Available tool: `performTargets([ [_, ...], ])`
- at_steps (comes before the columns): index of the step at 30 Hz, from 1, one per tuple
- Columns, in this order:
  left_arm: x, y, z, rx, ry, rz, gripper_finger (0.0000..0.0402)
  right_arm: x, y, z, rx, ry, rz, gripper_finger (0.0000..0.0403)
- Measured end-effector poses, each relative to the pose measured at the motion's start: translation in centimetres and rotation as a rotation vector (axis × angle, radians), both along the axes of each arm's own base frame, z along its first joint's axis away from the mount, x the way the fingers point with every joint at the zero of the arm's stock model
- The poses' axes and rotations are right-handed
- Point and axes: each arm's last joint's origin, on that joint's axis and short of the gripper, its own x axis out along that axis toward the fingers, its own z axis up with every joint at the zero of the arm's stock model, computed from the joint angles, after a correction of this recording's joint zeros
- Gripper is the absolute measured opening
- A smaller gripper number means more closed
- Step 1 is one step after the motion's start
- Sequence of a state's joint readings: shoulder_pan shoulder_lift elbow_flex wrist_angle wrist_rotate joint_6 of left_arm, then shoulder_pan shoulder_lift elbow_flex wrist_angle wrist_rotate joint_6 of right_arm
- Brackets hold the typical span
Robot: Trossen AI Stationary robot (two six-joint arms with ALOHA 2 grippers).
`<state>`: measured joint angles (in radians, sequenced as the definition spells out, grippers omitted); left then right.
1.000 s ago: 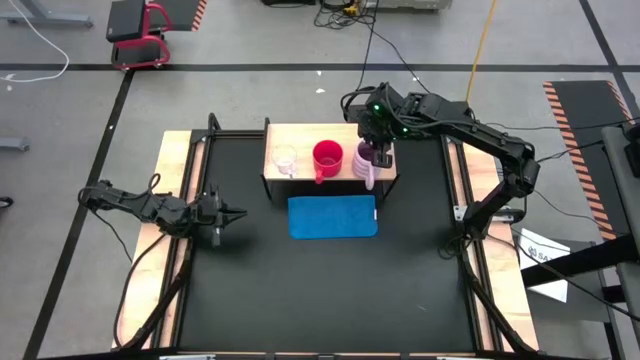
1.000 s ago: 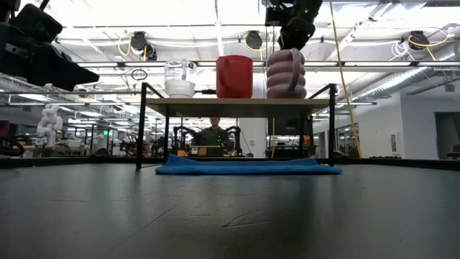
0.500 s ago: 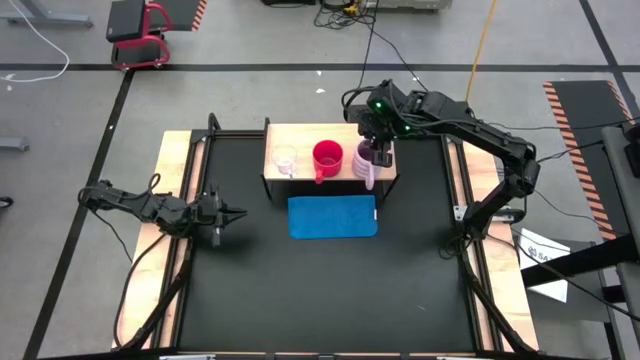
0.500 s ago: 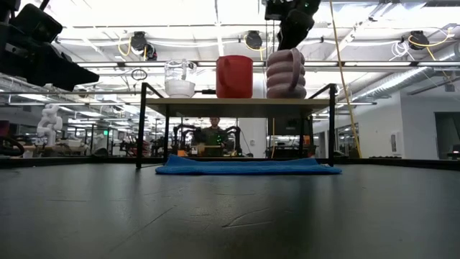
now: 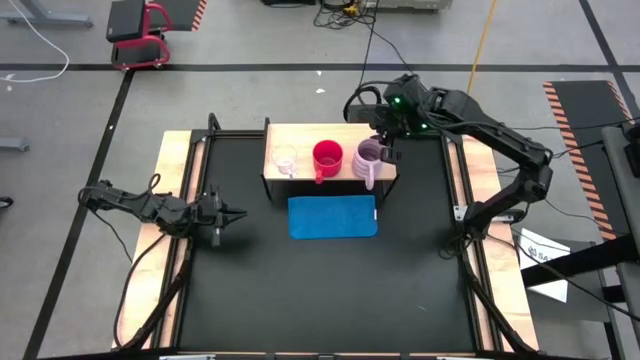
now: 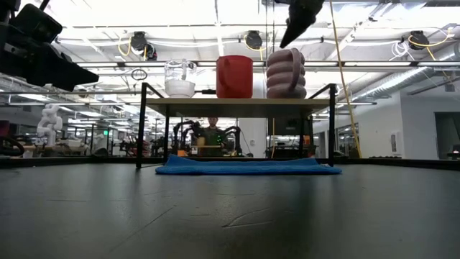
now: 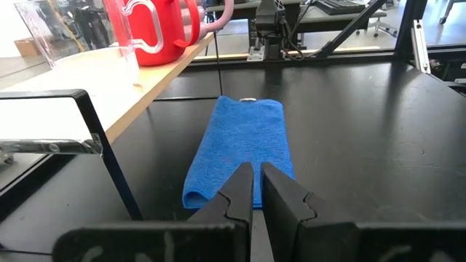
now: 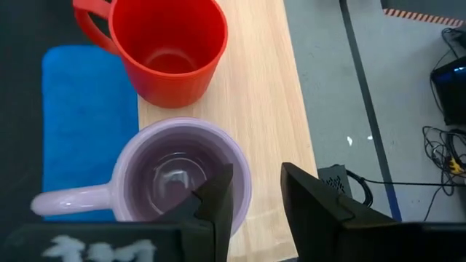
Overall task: Stack small to large cups/mugs on shelf
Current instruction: Return to Home Position
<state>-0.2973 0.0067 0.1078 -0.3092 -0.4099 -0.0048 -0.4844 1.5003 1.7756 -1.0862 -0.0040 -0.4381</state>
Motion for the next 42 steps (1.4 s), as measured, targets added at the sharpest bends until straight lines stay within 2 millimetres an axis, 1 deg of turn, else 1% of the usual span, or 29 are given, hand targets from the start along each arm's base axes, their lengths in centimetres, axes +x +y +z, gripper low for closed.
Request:
performTargets([
  [13, 0.0, 0.0, 0.0, -0.004, -0.001, 0.0, 0.0031, 0.1, 0.6, 0.3, -0.011, -0.019, 0.021, 0.0107],
  [16, 0.0, 0.0, 0.0, -0.004, 0.0, 0.0, 0.0031, 0.0, 0.7, 1.1, -0.036, -0.081, 0.016, 0.0101],
  [18, 0.0, 0.0, 0.0, -0.004, -0.001, 0.0, 0.0031, -0.4, 1.1, 1.8, -0.05, -0.123, 0.017, 0.0087],
  [23, 0.0, 0.0, 0.0, -0.004, 0.0, 0.0, 0.0031, -2.3, 2.5, 3.2, -0.052, -0.161, 0.023, 0.0015],
  [24, 0.0, 0.0, 0.0, -0.004, 0.0, 0.0, 0.0031, -2.9, 2.9, 3.6, -0.054, -0.172, 0.027, 0.0008],
  [27, 0.0, 0.0, 0.0, -0.004, -0.001, 0.0, 0.0031, -4.6, 4.0, 4.7, -0.044, -0.217, 0.019, 0.0007],
  [29, 0.0, 0.0, 0.0, -0.004, -0.001, 0.0, 0.0031, -5.5, 4.7, 5.1, -0.03, -0.239, 0.023, 0.0003],
  [33, 0.0, 0.0, 0.1, -0.006, -0.006, 0.0, 0.0031, -7.3, 6.2, 4.9, 0.007, -0.244, 0.035, 0.0001],
  [37, 0.0, 0.0, 0.1, -0.006, -0.006, 0.0, 0.0031, -9.2, 7.5, 4.1, 0.022, -0.254, 0.05, 0.0],
  [42, 0.0, 0.0, 0.1, -0.006, -0.007, 0.0, 0.0031, -11.5, 9.0, 2.2, 0.056, -0.254, 0.084, 0.0],
])
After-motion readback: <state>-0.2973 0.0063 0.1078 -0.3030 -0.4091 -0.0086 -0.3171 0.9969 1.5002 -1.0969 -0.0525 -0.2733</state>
